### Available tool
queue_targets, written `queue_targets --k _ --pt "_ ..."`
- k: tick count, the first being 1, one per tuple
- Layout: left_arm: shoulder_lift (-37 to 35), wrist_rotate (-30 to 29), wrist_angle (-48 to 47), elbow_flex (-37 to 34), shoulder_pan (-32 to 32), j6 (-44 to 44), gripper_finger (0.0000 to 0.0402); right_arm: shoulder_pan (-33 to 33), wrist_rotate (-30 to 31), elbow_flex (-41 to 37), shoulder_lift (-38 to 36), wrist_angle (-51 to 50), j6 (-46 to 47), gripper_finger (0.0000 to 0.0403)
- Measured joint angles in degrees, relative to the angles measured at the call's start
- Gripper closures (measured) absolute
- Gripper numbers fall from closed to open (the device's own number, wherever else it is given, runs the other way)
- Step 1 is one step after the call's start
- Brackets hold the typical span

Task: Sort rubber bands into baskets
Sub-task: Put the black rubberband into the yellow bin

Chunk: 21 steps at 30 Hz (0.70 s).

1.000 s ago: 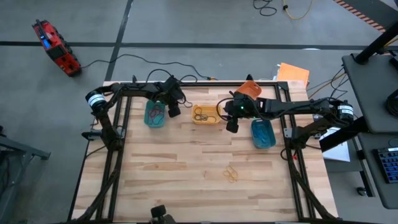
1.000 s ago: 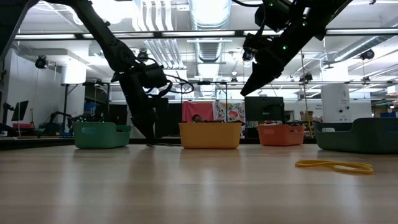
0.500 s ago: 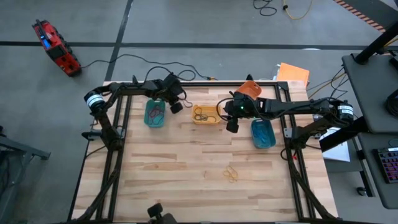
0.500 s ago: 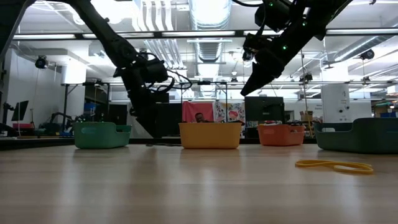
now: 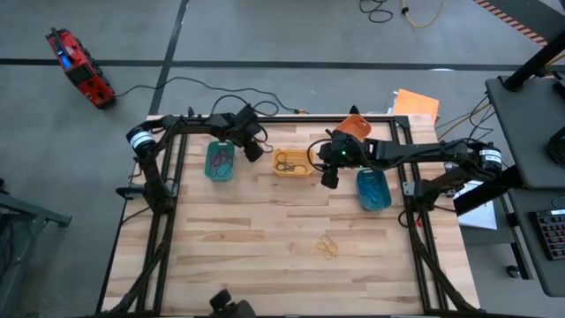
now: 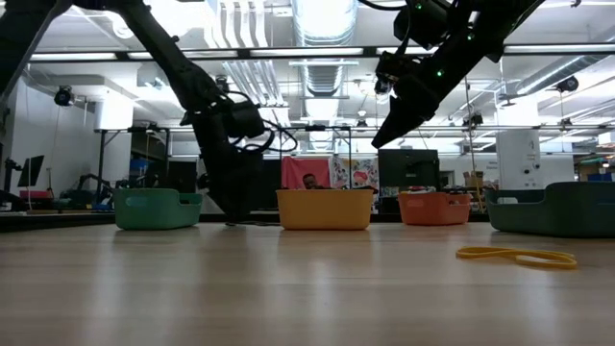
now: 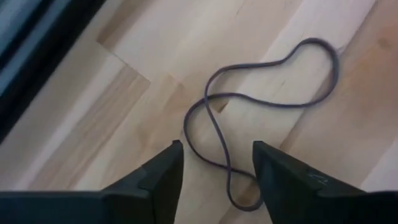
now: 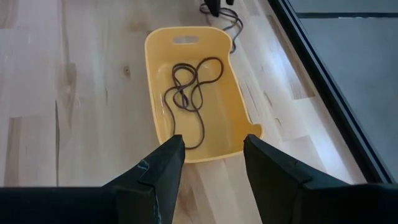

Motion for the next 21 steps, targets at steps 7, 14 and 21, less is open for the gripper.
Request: queue_targets --k 7,14,21 --pt "2.0 0.4 0.2 0.2 0.0 1.0 0.0229 0.0 0.0 0.0 0.0 -0.1 0.1 0.0241" --pt "2.1 1.2 0.3 0.2 -0.1 2.4 0.0337 0.0 0.0 0.0 0.0 0.0 0.2 0.0241" --pt "1.1 0.3 0.1 0.0 -0.1 3.0 0.0398 0.0 0.0 -0.1 0.0 0.0 0.2 0.0241"
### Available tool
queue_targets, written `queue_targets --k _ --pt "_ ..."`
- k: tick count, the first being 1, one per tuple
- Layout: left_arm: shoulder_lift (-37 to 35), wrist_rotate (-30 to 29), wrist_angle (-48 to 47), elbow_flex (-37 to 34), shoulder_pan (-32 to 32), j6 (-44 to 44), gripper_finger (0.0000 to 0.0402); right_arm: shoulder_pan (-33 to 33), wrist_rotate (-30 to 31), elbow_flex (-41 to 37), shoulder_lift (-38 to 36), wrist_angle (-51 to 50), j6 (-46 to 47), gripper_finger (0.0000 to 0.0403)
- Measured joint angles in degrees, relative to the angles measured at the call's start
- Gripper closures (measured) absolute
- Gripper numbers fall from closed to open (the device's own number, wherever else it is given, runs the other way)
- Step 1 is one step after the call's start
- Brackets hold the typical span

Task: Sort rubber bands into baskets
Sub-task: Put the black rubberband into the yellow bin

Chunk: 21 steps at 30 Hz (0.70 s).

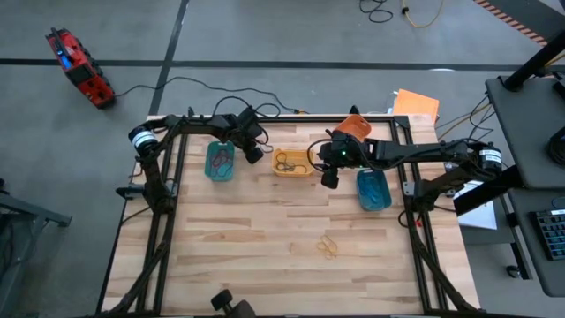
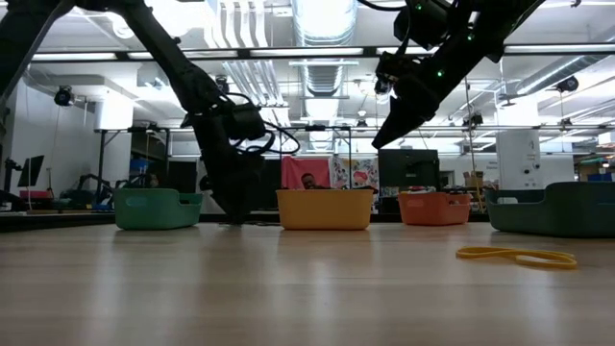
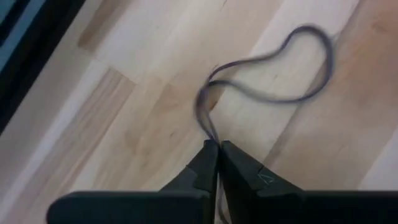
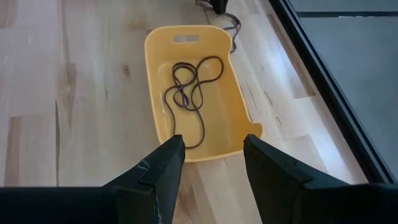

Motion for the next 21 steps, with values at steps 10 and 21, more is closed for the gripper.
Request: queue_targets --k 10,21 --pt "-12.6 -0.3 -3.3 -0.1 -0.5 1.0 0.0401 0.0 0.0 -1.2 0.0 1.1 0.6 0.0241" --pt "-27.1 -0.1 -3.2 -0.1 -6.0 2.2 0.0401 0.0 0.0 -2.7 0.0 8.8 3.5 0.0241"
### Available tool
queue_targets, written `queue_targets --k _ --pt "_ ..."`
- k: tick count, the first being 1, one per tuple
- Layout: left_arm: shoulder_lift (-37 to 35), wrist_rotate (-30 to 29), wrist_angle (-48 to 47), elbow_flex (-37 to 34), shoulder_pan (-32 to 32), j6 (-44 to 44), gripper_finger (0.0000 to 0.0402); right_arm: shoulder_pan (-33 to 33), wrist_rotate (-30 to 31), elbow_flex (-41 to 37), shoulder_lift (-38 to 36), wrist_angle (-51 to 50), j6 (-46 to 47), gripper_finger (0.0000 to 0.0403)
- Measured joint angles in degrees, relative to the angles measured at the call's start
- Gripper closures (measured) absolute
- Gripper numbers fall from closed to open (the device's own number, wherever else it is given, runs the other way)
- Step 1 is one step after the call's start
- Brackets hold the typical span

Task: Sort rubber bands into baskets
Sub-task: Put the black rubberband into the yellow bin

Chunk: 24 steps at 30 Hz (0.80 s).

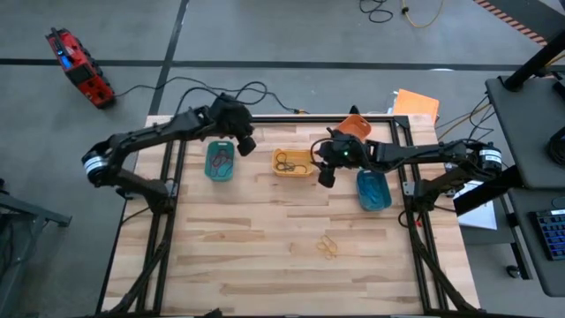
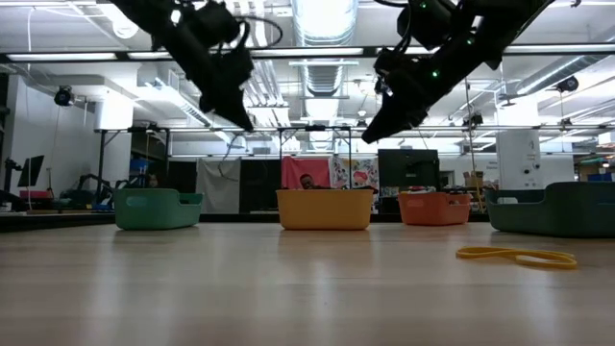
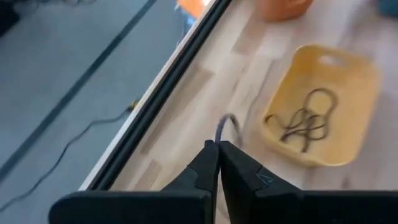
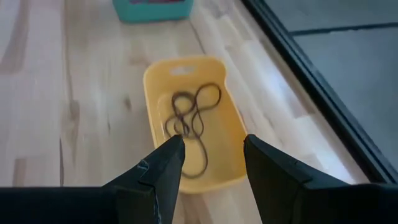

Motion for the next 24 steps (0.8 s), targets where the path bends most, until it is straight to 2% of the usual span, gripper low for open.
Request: queue_targets --k 7,13,16,24 --pt "-4.6 0.0 0.4 0.0 -6.0 -0.2 0.0401 0.4 -0.2 0.0 0.1 8.7 -0.1 0.0241" --pt "-5.9 0.1 3.0 0.0 -11.5 -1.5 0.0401 0.9 -9.1 0.0 2.2 22.0 -1.1 0.0227" --pt "-5.8 0.1 4.7 0.0 -14.4 -1.6 0.0401 1.3 -10.4 0.0 3.5 25.6 -1.1 0.0206" --pt "-5.5 -1.3 0.6 -0.4 -17.9 -3.2 0.0401 2.0 -10.2 0.0 3.6 18.2 1.5 0.0158"
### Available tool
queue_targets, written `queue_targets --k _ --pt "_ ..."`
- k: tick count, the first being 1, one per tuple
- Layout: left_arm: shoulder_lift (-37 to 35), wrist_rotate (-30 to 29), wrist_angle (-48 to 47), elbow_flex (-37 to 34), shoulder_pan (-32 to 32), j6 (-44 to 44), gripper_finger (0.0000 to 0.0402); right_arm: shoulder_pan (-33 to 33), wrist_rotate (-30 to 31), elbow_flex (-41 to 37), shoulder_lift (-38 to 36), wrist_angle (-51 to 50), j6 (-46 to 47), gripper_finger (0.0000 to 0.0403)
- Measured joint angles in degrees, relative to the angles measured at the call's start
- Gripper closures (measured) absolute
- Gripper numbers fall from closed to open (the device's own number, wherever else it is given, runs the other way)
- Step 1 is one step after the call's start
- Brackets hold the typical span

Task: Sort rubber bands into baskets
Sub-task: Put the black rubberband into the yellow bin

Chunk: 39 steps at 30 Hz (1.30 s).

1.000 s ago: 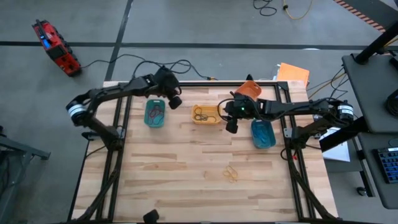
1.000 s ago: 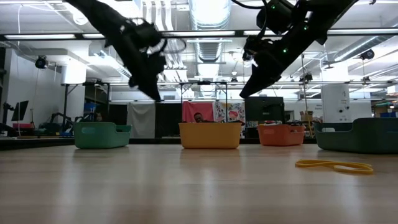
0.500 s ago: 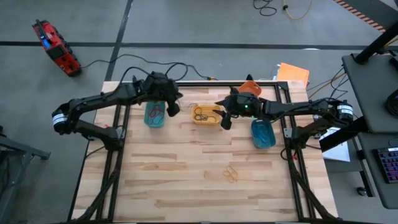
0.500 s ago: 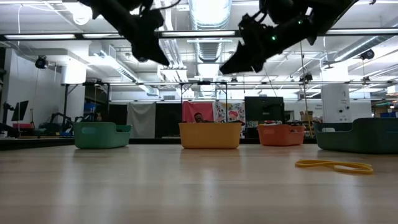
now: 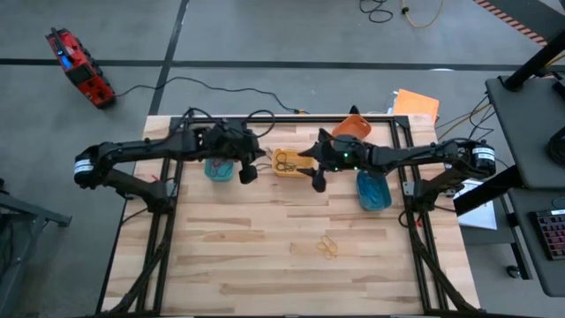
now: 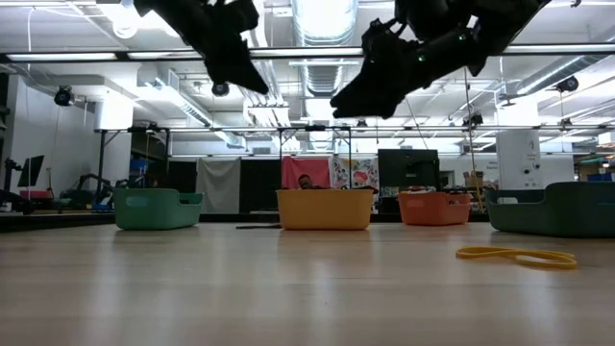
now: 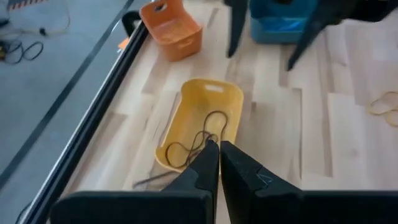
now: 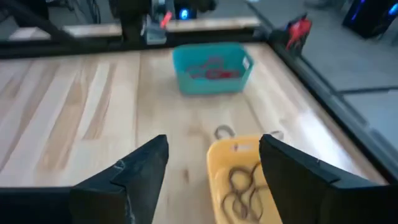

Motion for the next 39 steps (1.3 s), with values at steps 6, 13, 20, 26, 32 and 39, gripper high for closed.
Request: queue_targets --k 6,13,20,26,32,39 --pt "3.1 -3.1 -3.5 -1.2 0.5 -1.4 0.0383 0.7 -0.1 0.0 0.0 -6.3 2.7 0.0144" --pt "11.2 -6.1 -4.0 -3.9 1.2 0.7 0.0292 1.0 -0.3 0.0 -0.1 -12.0 3.4 0.014" --pt "19.2 -6.0 0.6 -4.0 4.2 7.0 0.0218 1.0 -0.3 0.0 -0.1 -13.3 3.4 0.014" --pt "23.4 -2.2 2.9 -4.1 8.1 9.0 0.0208 1.0 -0.3 0.0 -0.1 -13.6 3.4 0.0135" --pt "25.5 2.9 7.1 -6.6 10.0 11.2 0.0215 1.0 -0.3 0.0 -0.1 -13.7 3.4 0.0135" --pt "27.0 5.0 11.2 -9.2 10.1 11.6 0.0222 1.0 -0.3 0.0 -0.1 -13.7 3.4 0.014"
